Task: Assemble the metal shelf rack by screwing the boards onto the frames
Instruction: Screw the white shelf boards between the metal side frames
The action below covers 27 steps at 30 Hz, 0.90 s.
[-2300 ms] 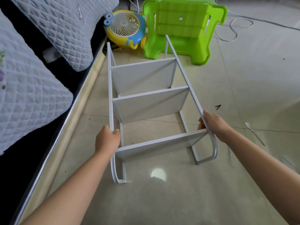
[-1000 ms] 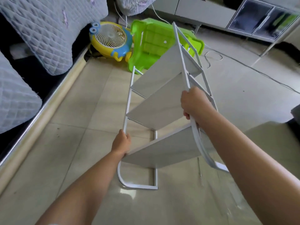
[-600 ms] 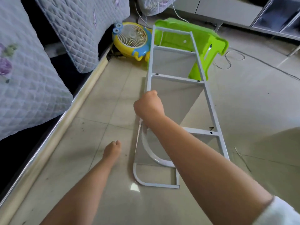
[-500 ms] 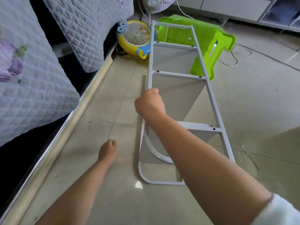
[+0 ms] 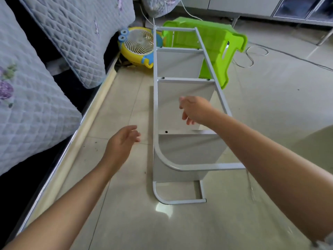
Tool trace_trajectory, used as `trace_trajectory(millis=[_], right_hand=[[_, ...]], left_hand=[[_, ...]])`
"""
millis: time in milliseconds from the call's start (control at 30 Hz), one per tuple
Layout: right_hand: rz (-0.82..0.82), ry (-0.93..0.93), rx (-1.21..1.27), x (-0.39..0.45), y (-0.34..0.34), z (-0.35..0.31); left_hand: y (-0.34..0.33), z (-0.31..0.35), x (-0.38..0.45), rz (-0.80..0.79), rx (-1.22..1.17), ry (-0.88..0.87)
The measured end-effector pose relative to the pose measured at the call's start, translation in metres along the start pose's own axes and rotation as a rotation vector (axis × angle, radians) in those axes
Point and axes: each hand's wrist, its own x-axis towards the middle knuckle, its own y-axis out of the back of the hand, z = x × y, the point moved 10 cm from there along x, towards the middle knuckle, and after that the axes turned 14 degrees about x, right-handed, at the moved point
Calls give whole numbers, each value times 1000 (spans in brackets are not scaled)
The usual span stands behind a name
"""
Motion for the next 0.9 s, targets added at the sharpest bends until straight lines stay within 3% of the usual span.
trace_trajectory(millis=[167, 267, 333, 400, 467, 633, 767, 900], right_hand=[[-83, 217, -301, -24, 34, 16], [-186, 409, -516, -46, 32, 13], [-267, 441, -694, -54, 24, 22], [-282, 456, -849, -56, 21, 29], [-282, 471, -902, -57, 21, 31], [-335, 459, -889, -61, 21, 35], [-342, 499, -824, -67, 21, 38], [-286, 548, -681, -75, 32, 35]], left_hand=[[7, 93, -13, 102, 202, -376], [-14, 141, -24, 78, 570, -675], [-42, 157, -33, -24, 908, -829], [-66, 153, -33, -198, 1215, -814], [-72, 144, -27, -331, 1365, -710], [-76, 136, -22, -500, 1381, -600], [-78, 132, -29, -569, 1399, -590], [-81, 137, -37, -522, 1510, -680]])
